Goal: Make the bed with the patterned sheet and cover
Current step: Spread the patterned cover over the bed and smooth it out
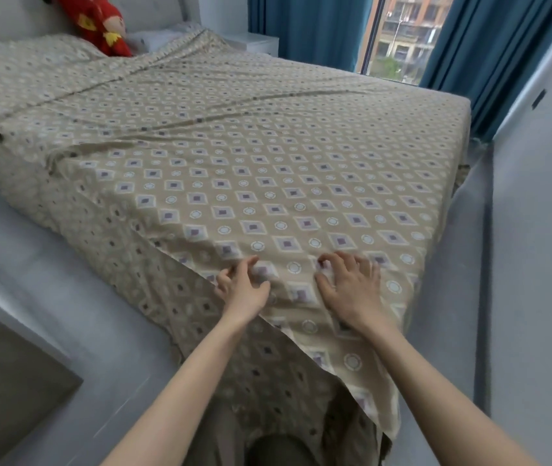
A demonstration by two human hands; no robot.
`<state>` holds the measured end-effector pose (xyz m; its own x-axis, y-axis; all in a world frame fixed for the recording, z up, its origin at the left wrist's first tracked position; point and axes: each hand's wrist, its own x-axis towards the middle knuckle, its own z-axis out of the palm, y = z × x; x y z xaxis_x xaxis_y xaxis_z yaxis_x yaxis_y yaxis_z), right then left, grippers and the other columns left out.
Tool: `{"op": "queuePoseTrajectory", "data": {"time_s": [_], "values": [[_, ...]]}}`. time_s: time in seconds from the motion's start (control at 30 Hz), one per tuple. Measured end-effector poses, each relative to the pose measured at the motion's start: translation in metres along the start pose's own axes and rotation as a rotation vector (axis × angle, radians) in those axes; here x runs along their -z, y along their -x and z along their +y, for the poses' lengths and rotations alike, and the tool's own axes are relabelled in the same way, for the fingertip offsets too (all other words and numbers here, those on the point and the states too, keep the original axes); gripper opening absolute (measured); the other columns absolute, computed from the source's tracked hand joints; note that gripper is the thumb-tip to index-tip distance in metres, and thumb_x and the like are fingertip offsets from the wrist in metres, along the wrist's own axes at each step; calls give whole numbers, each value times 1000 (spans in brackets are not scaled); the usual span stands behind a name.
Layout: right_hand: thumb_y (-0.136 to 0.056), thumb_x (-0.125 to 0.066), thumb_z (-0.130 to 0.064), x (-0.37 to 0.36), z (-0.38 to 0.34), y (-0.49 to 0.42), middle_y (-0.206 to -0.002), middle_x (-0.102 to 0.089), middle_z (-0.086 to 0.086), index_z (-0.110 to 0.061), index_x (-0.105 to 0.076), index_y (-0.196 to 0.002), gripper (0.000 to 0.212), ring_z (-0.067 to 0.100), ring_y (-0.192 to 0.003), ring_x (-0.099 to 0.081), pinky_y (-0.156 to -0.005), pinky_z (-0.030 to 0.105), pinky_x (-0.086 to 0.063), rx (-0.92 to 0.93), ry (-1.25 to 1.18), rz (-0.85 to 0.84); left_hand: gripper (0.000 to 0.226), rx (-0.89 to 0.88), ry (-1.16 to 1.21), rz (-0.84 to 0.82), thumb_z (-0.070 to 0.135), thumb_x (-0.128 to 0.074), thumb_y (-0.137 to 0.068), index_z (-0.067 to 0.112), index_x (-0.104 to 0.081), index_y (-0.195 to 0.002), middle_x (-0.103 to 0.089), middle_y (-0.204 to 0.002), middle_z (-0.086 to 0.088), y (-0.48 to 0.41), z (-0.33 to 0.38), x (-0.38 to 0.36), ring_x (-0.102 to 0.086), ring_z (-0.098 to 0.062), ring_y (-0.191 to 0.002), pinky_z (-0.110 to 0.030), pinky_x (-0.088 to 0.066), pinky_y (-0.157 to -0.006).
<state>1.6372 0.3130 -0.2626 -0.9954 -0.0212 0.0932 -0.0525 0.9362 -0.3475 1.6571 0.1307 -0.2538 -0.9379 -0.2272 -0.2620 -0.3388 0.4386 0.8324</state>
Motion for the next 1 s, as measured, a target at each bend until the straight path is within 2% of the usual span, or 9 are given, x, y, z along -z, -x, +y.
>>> {"op": "queuePoseTrajectory", "data": {"time_s": [0.17,0.3,0.4,0.47,0.53,0.67,0.83,0.9,1.0], "values": [[-92,-43,-47,-6,7,1,-135,-46,-9,-37,-52,-118,29,22,-131,-30,-115,49,-9,59,-17,55,77,10,324,125,16,-65,-87,29,-18,-146,2,-150,-16,3,-18,-13,-9,-25,-140,-26,-22,-108],[-87,-44,-45,-4,7,13,-121,-59,-5,-31,-64,-113,35,22,-118,-45,-104,37,-28,157,-78,122,93,88,658,213,16,-71,-84,17,-2,-147,-16,-153,-8,-3,-28,-17,-25,-23,-139,-37,-26,-114],[-85,-54,-35,-7,6,32,-96,-63,-8,-27,-70,-94,20,18,-98,-53,-88,33,-43,242,-116,238,75,247,815,274,20,-72,-83,3,-25,-138,-44,-137,-15,-13,-30,-6,-50,-26,-121,-37,-45,-100],[-83,-57,-40,-6,8,45,-88,-60,-9,-27,-70,-86,19,15,-89,-52,-82,32,-46,282,-132,293,44,296,933,249,19,-71,-84,0,-49,-118,-62,-108,-14,-12,-32,4,-64,-25,-89,-29,-58,-67],[-79,-55,-58,-3,11,55,-87,-58,-8,-27,-69,-87,35,14,-85,-50,-79,29,-43,348,-125,281,12,258,944,175,16,-66,-88,8,-57,-91,-62,-80,-7,-2,-31,13,-61,-16,-63,-20,-52,-43],[-61,-54,-79,-2,4,79,-97,-52,-6,-28,-59,-99,64,16,-90,-44,-77,33,-39,424,112,88,15,179,823,68,15,-66,-88,14,-57,-75,-61,-63,0,15,-31,24,-56,-3,-40,-14,-47,-39],[-59,-72,-13,-8,-2,94,-90,-57,6,-13,-60,-82,25,26,-76,-55,-61,36,-50,413,281,181,13,147,718,-38,17,-69,-85,10,-60,-79,-66,-53,4,27,-32,30,-62,-3,-43,-12,-45,-38],[-76,-59,-7,0,-1,99,-81,-59,5,-12,-57,-78,6,23,-73,-54,-60,35,-50,408,161,226,14,138,706,-58,16,-68,-86,10,-58,-78,-66,-51,3,32,-31,31,-63,-3,-44,-11,-44,-38],[-92,-43,-11,14,-4,106,-75,-53,1,-13,-47,-85,8,20,-68,-50,-64,35,-47,350,32,154,17,143,693,-80,16,-68,-86,9,-56,-77,-65,-62,-4,38,-28,34,-62,-3,-43,-11,-44,-38]]}}
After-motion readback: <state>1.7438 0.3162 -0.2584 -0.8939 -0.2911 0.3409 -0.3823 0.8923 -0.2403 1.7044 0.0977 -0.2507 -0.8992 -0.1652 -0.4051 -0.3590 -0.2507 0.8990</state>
